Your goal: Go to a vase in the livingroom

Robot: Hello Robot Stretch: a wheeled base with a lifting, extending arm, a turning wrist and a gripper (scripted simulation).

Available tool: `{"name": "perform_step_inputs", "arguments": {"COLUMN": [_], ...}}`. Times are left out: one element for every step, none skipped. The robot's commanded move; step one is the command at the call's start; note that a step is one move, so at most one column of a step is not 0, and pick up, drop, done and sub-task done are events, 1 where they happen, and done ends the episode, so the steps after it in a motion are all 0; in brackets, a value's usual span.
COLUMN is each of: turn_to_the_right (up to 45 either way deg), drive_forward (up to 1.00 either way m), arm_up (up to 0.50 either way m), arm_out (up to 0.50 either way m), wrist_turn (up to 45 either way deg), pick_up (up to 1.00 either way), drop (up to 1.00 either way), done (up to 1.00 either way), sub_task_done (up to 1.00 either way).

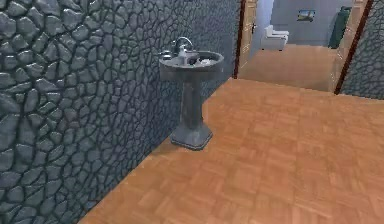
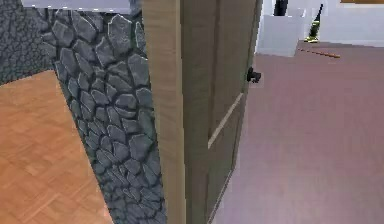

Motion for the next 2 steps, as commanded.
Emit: {"name": "perform_step_inputs", "arguments": {"turn_to_the_right": [27.0,0.0], "drive_forward": [0.00,1.00], "arm_up": [0.00,0.00], "arm_out": [0.00,0.00], "wrist_turn": [0.0,0.0], "pick_up": [0.00,0.00], "drop": [0.00,0.00], "done": [0.00,0.00], "sub_task_done": [0.00,0.00]}}
